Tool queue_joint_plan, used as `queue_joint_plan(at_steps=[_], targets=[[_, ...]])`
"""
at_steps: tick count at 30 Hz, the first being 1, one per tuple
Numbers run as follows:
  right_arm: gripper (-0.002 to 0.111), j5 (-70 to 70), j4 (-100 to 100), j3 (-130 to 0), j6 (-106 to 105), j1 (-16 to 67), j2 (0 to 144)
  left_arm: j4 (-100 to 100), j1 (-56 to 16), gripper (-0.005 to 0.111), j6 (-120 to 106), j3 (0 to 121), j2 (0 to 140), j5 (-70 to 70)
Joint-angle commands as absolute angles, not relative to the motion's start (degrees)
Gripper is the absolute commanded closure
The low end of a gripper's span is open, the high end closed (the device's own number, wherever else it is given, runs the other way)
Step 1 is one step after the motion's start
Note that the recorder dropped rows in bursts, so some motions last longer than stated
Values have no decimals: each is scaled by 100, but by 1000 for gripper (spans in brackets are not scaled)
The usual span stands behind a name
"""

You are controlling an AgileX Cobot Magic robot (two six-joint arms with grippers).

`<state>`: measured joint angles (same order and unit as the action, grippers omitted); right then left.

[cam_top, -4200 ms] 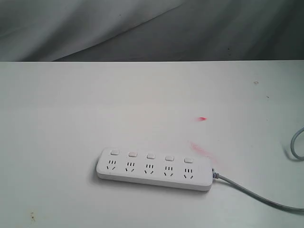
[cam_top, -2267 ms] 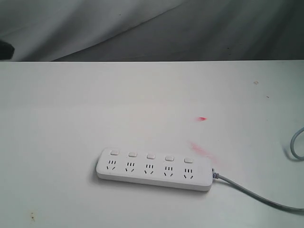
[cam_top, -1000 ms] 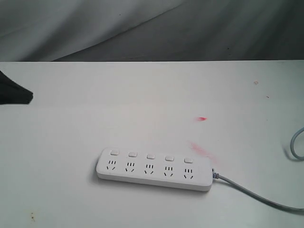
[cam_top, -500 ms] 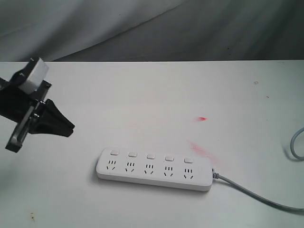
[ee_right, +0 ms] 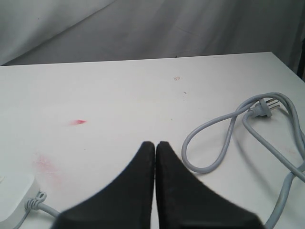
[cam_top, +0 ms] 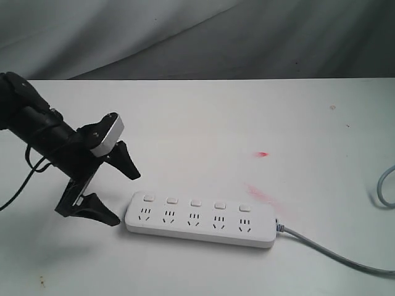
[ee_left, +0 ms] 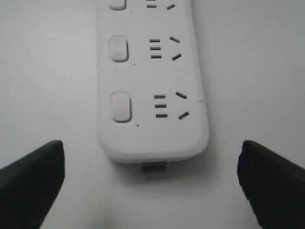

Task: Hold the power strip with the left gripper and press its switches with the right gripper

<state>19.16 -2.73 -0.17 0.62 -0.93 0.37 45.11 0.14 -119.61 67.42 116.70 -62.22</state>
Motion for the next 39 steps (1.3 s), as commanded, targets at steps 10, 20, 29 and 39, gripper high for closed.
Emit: queue_joint_plan(at_steps=[10,20,29,39], targets=[[107,1902,-206,0,46,-135,0,4668,-87,16,-11998,7159,12268,-6617],[107,1902,-206,0,46,-135,0,4846,-89,23,-11998,7159,12405,-6592],[107,1902,-206,0,46,-135,0,4914,-89,54,-11998,7159,12405,-6450],[107,1902,-206,0,46,-135,0,4892,-65,58,-11998,7159,12405,-6290]])
